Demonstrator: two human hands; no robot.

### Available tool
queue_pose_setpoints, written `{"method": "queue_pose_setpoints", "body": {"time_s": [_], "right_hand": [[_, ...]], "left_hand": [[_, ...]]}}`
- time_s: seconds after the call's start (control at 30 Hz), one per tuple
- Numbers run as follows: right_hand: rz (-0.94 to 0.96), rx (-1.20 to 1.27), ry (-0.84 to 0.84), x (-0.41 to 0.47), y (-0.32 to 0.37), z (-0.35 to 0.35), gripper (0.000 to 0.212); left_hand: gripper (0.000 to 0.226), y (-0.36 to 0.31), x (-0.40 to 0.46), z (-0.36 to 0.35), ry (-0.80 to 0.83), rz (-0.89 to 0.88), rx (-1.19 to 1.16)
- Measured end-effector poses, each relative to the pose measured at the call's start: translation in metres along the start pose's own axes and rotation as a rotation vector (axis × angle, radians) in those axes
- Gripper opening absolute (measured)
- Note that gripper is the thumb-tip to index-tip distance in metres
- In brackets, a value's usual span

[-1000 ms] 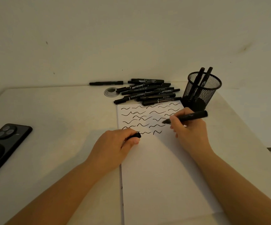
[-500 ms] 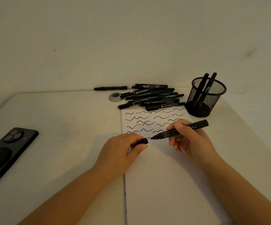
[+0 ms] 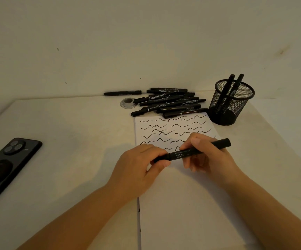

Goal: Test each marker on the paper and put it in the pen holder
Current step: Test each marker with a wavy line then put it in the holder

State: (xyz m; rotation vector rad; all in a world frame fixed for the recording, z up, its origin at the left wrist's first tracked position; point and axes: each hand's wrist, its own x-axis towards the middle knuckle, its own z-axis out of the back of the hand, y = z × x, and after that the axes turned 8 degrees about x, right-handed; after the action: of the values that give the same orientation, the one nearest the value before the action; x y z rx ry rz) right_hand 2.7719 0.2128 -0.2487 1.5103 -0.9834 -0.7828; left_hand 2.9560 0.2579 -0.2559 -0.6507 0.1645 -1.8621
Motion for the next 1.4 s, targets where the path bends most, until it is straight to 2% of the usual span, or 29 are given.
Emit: {"method": "queue_pose_setpoints", "body": {"time_s": [0.37,0.57,0.7,0.83,1.17,1.27,1.4], "right_hand": [[0.034,0.067,-0.158,0.000,-0.008,-0.009,0.031],[0.060,0.054,-0.195,0.000,-0.012,-0.010,0.032],[0.119,0.051,-0.163,-0.002,-0.010,-0.010,0.031],[0.212,0.050,-0.110,-0.006,-0.005,-0.010,0.031],[0.319,0.034,0.044,-0.007,-0.008,-0.007,0.026],[0.298,-0.008,0.041,-0.004,-0.009,-0.005,0.026],[0.219,-0.034,0.018,0.002,-0.007,-0.004,0.018]], "left_hand": [[0.036,-0.011,0.001,-0.007,-0.006,-0.031,-0.015],[0.031,-0.012,0.003,-0.010,0.114,0.051,-0.202],[0.021,-0.014,0.002,-0.008,0.196,0.106,-0.387],[0.023,-0.017,0.002,-0.005,0.268,0.154,-0.528],[0.023,-0.016,0.003,0.001,0.402,0.165,-0.662],[0.022,-0.012,0.006,0.000,0.360,0.200,-0.693],[0.017,-0.001,0.008,0.000,0.197,0.263,-0.643]]}}
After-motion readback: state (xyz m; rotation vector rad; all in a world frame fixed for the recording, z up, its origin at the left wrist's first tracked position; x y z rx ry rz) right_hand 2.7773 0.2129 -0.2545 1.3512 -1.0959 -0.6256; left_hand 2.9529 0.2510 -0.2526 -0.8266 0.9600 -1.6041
